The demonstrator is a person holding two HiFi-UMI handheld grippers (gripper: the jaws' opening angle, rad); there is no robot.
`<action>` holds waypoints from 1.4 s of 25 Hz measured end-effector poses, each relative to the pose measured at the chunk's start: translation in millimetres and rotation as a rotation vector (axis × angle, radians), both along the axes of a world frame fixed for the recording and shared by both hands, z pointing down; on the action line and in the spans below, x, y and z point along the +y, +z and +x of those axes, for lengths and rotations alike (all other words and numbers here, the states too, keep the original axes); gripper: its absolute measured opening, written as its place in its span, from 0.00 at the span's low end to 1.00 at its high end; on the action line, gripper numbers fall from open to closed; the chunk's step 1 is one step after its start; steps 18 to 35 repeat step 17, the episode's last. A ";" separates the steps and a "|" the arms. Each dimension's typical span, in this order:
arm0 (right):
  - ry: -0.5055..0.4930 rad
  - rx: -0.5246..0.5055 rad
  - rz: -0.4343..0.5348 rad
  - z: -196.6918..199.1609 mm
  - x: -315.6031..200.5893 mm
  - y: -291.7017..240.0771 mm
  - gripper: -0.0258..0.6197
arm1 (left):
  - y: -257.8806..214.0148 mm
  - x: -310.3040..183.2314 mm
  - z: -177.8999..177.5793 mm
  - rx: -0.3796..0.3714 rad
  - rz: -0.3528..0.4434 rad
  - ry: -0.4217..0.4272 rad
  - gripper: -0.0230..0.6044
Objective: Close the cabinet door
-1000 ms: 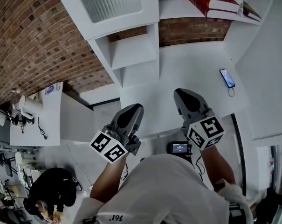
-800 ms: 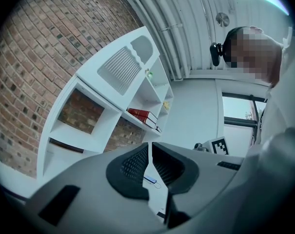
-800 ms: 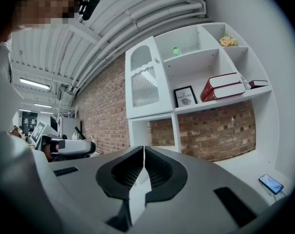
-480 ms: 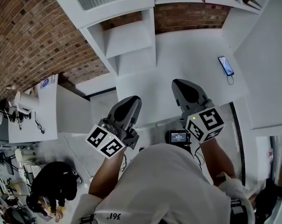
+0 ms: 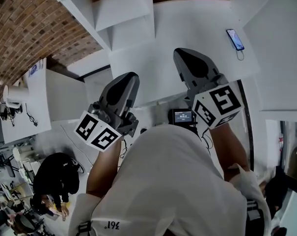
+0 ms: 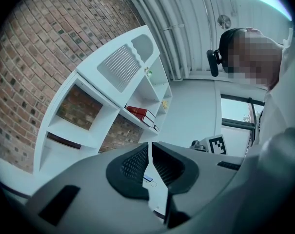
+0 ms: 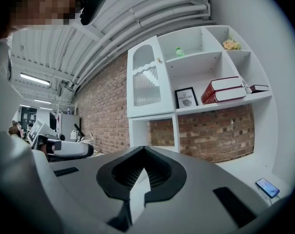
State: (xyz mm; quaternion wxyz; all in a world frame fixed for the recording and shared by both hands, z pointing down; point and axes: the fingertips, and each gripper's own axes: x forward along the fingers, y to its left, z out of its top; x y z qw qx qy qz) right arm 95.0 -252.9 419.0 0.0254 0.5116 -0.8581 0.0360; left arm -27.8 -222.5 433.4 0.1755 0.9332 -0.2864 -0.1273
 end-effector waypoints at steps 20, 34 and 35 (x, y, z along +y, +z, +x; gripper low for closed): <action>-0.032 0.041 0.003 -22.4 -14.0 6.9 0.08 | 7.1 -5.5 -10.3 -0.002 -0.014 -0.005 0.09; -0.032 0.041 0.003 -22.4 -14.0 6.9 0.08 | 7.1 -5.5 -10.3 -0.002 -0.014 -0.005 0.09; -0.032 0.041 0.003 -22.4 -14.0 6.9 0.08 | 7.1 -5.5 -10.3 -0.002 -0.014 -0.005 0.09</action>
